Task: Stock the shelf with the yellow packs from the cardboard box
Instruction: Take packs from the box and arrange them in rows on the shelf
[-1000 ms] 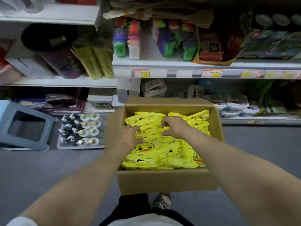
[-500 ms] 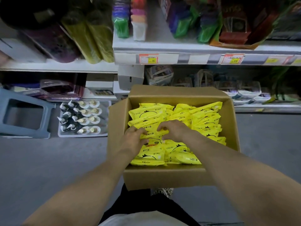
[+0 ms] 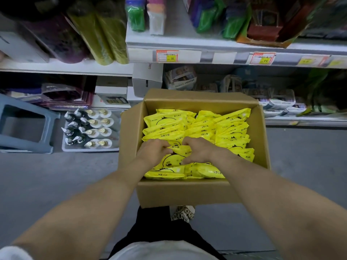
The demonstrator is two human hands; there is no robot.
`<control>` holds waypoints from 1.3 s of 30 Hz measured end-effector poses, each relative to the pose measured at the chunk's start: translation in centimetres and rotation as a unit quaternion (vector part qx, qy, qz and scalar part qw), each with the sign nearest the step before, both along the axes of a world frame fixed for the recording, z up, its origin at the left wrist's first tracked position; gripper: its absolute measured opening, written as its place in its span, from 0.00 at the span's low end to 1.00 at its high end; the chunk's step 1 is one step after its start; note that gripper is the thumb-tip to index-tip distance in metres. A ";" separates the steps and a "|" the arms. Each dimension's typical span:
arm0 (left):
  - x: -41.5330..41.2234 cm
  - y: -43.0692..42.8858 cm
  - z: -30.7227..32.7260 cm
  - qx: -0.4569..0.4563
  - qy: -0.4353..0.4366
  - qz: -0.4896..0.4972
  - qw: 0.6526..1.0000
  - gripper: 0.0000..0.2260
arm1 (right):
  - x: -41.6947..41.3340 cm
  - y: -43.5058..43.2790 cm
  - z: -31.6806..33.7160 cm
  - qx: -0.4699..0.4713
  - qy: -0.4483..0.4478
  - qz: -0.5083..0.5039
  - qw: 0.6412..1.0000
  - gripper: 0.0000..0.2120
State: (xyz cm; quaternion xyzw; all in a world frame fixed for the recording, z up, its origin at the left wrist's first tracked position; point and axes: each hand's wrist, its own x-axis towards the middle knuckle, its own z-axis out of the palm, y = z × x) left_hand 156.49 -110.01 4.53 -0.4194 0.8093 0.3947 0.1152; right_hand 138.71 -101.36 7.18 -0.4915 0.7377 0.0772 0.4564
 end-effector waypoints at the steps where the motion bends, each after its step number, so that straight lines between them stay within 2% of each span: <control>1: -0.5 0.1 0.6 0.024 0.020 -0.006 0.999 0.10 | 0.0 0.2 0.5 -0.003 0.005 0.007 1.000 0.35; 5: -2.2 1.1 2.8 0.051 0.052 -0.037 0.997 0.09 | -0.4 0.9 2.1 -0.022 0.069 0.065 0.995 0.38; 7: -2.4 0.9 3.1 0.051 0.070 0.030 0.996 0.10 | -1.4 1.3 2.8 -0.023 0.099 0.052 0.993 0.38; 10: -1.9 0.0 2.9 -0.013 0.065 0.079 0.995 0.20 | -3.8 2.0 3.7 -0.017 0.128 0.014 0.991 0.39; 13: -1.7 -0.8 2.4 -0.066 0.034 0.068 0.995 0.23 | -6.2 3.1 4.4 -0.019 0.139 -0.030 0.990 0.40; 19: -2.3 -0.4 -0.3 -0.081 -0.034 0.061 0.994 0.24 | -8.6 5.1 5.0 -0.020 0.155 -0.072 0.985 0.41; 24: -3.7 1.9 -1.5 -0.172 -0.090 0.081 0.978 0.27 | -9.8 5.8 5.6 -0.022 0.157 -0.090 0.983 0.40; 28: -3.9 2.3 -2.6 -0.192 -0.196 -0.006 0.962 0.28 | -10.9 6.4 5.9 -0.027 0.151 -0.108 0.982 0.41; 31: -4.5 1.4 -2.3 -0.203 -0.260 -0.079 0.941 0.20 | -11.7 6.9 6.1 -0.028 0.141 -0.132 0.981 0.41; 34: -5.4 0.3 -1.2 -0.161 -0.281 -0.085 0.942 0.13 | -12.5 7.6 6.6 -0.027 0.124 -0.154 0.980 0.42; 37: -6.4 -0.2 0.7 -0.051 -0.253 -0.069 0.964 0.24 | -13.5 8.4 8.0 -0.032 0.121 -0.156 0.980 0.43; 39: -7.2 -0.2 2.9 0.032 -0.196 -0.031 0.979 0.31 | -14.2 8.9 9.4 -0.045 0.122 -0.159 0.979 0.42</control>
